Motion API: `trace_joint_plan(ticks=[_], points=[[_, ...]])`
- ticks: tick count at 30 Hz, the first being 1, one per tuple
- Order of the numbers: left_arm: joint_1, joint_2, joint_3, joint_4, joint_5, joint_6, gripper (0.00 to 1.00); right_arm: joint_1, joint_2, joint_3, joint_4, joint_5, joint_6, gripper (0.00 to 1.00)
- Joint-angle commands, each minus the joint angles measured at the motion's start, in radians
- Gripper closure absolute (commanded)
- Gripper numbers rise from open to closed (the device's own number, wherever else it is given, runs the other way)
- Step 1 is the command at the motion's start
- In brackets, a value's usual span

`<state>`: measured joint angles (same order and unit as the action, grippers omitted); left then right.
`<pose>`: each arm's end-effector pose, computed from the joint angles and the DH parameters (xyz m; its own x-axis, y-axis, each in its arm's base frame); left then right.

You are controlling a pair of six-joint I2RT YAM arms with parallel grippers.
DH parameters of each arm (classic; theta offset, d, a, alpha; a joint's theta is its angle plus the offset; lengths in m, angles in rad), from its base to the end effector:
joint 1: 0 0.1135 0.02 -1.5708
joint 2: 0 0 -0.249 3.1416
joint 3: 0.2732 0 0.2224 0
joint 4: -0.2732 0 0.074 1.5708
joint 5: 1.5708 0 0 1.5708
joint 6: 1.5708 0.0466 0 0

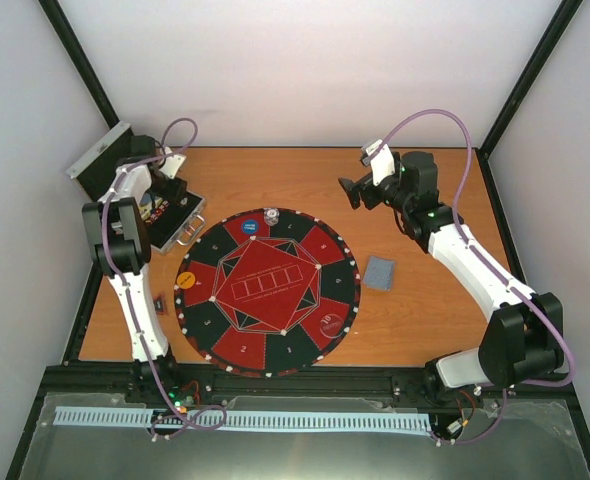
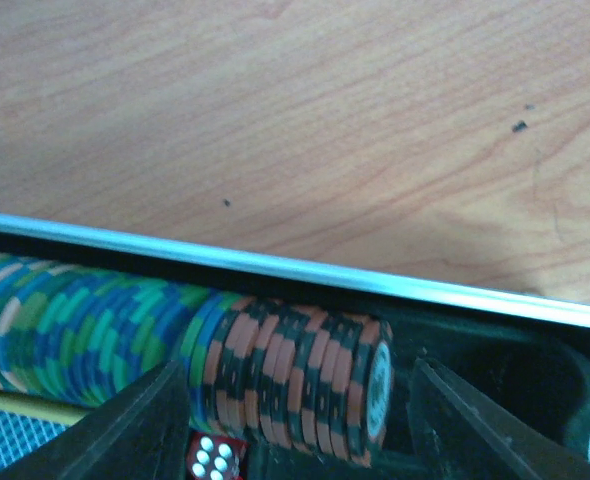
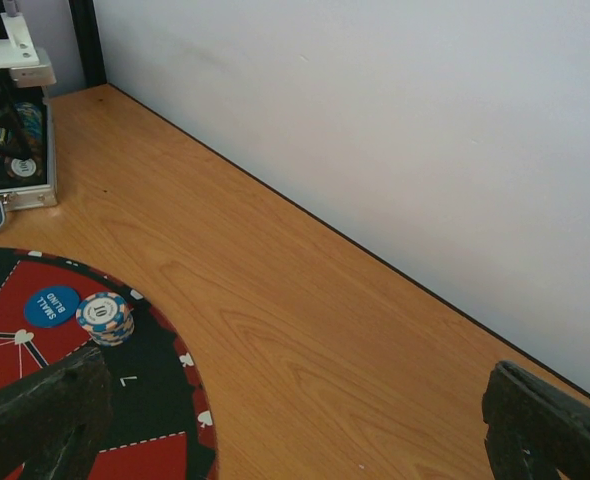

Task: Distribute texas hold em gaming equipment

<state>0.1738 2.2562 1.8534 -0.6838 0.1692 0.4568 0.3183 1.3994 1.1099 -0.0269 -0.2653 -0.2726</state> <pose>0.4485 0.0708 0.1714 -0.8235 0.2969 -0.4835 0.3008 0.9510 0.0716 0.2934 0.1095 0.3182 -0.1396 -0.3195 -0.9372 -0.5983 0.7814 -0.1773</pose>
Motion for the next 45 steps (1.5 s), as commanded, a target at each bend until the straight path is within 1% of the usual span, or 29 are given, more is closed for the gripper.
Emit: trace_joint_plan(ticks=[1,11,15,18,21,27,35,38,45], points=[[-0.009,-0.034,-0.062,-0.057,0.043,0.02,0.39,0.001,0.003,0.022,0.006,-0.007,-0.006,0.0],[-0.009,-0.041,-0.066,-0.045,0.058,0.027,0.4,0.0,0.01,0.026,0.006,-0.02,-0.013,0.0],[-0.009,-0.013,-0.028,-0.048,0.065,0.034,0.38,0.001,0.009,0.026,0.002,-0.018,-0.017,0.0],[-0.008,0.023,0.02,-0.066,0.048,0.041,0.37,0.001,0.004,0.026,-0.002,-0.016,-0.017,0.0],[-0.008,0.034,0.032,-0.081,0.054,0.046,0.37,0.0,0.0,0.023,-0.003,-0.01,-0.02,0.0],[-0.009,-0.018,-0.036,-0.056,0.1,0.071,0.37,0.001,0.007,0.023,-0.005,-0.008,-0.019,0.0],[-0.008,-0.026,-0.053,-0.088,0.143,0.084,0.37,0.001,0.01,0.024,-0.006,-0.005,-0.021,0.0],[-0.008,-0.015,-0.044,-0.084,0.11,0.08,0.37,0.0,0.009,0.022,-0.008,0.0,-0.023,0.0],[-0.005,0.064,0.016,-0.1,0.066,0.075,0.37,0.001,0.007,0.023,-0.008,0.004,-0.027,0.0]])
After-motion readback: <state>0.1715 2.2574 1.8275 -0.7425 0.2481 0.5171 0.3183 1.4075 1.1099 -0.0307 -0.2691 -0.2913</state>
